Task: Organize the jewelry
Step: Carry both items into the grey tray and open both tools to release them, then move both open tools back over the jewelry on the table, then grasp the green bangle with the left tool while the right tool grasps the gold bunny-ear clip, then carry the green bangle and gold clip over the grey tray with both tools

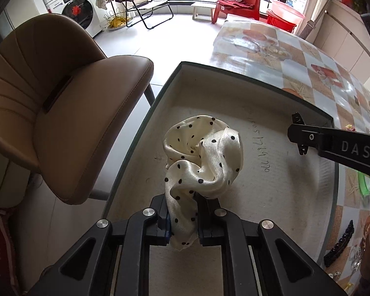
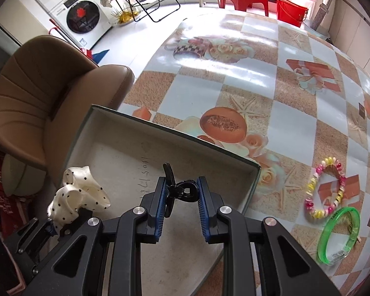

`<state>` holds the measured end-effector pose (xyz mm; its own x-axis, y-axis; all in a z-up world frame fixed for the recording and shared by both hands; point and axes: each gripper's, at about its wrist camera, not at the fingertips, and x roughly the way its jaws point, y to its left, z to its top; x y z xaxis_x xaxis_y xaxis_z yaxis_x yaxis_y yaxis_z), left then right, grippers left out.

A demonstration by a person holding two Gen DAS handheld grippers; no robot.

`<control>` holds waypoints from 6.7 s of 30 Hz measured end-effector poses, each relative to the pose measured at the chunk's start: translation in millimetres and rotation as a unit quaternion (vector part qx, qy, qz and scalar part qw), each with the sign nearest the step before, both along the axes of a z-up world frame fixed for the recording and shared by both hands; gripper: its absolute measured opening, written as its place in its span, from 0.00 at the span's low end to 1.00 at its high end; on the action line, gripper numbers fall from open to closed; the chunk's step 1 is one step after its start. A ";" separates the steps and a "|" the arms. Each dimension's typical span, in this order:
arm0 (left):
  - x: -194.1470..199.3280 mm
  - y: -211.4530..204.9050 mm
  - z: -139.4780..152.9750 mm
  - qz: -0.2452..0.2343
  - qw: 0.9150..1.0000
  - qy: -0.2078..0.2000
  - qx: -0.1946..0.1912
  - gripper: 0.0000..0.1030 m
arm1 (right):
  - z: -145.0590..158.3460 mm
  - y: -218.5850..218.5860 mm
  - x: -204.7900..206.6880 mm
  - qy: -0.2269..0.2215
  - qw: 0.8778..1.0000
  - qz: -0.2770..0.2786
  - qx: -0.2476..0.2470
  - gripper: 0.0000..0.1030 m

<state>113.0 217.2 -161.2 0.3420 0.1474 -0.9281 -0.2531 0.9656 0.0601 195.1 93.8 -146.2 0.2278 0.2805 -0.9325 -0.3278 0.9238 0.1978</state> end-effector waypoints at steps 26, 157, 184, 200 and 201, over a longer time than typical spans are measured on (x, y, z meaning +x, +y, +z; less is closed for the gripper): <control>-14.9 -7.6 27.5 0.002 0.999 -0.024 0.048 1.00 | 35.8 -23.1 -13.9 -0.013 0.998 -0.032 0.045 0.62; 69.2 -252.2 -6.5 -0.149 0.983 0.046 -0.093 0.09 | -9.6 -261.5 -40.9 -0.052 0.997 -0.008 -0.060 0.09; -21.6 -132.8 72.5 -0.070 0.991 -0.013 -0.111 0.09 | 61.6 -235.0 -82.6 -0.024 0.995 -0.079 0.052 0.09; -75.2 1.4 53.2 0.055 0.995 0.000 -0.084 0.09 | 64.3 -81.5 -77.6 -0.018 0.997 0.035 0.071 0.09; -76.9 6.0 50.2 0.059 0.995 0.002 -0.082 0.09 | 62.3 -72.5 -76.3 -0.016 0.997 0.040 0.070 0.09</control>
